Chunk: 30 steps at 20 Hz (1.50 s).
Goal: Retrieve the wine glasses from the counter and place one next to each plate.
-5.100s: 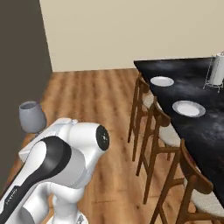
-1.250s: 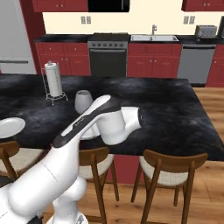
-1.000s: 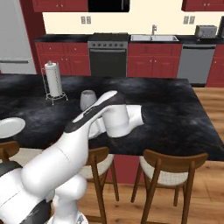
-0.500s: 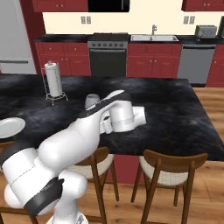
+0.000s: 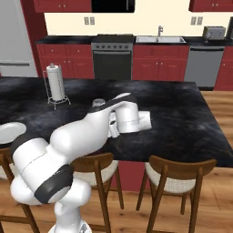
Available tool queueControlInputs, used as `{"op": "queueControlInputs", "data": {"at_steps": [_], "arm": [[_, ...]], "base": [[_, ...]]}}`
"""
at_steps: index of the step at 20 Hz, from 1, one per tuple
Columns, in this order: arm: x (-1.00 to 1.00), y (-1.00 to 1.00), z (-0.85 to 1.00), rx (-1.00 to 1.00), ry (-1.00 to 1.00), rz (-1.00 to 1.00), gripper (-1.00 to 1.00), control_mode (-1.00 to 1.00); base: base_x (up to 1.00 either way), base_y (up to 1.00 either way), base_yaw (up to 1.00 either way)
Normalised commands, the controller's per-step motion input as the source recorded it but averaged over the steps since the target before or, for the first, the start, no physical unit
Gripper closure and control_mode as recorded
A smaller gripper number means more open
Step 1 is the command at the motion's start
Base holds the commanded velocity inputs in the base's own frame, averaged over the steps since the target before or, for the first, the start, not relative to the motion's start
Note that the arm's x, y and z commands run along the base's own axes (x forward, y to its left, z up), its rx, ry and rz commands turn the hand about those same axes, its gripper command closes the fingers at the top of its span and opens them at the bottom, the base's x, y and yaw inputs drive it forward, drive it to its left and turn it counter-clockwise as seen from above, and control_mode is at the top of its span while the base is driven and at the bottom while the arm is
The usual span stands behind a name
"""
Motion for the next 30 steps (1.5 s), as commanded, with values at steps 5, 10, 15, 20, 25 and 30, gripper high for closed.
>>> {"op": "queueControlInputs", "data": {"at_steps": [5,10,15,20,25,30], "arm": [[0.39,0.0,-0.15,0.0,0.0,0.0,1.0,-1.0],[0.31,-0.01,-0.19,0.0,0.0,0.0,1.0,-1.0],[0.13,-0.15,-0.26,0.0,-0.01,0.0,1.0,-1.0],[0.07,-0.25,-0.25,0.0,0.0,0.0,1.0,-1.0],[0.16,-0.03,-0.19,0.0,-0.02,0.0,1.0,-1.0],[0.29,0.06,-0.15,0.0,-0.03,0.0,1.0,-1.0]], "base": [[0.0,0.0,0.0],[0.0,0.0,0.0],[0.0,0.0,0.0],[0.0,0.0,0.0],[0.0,0.0,0.0],[0.0,0.0,0.0]]}}
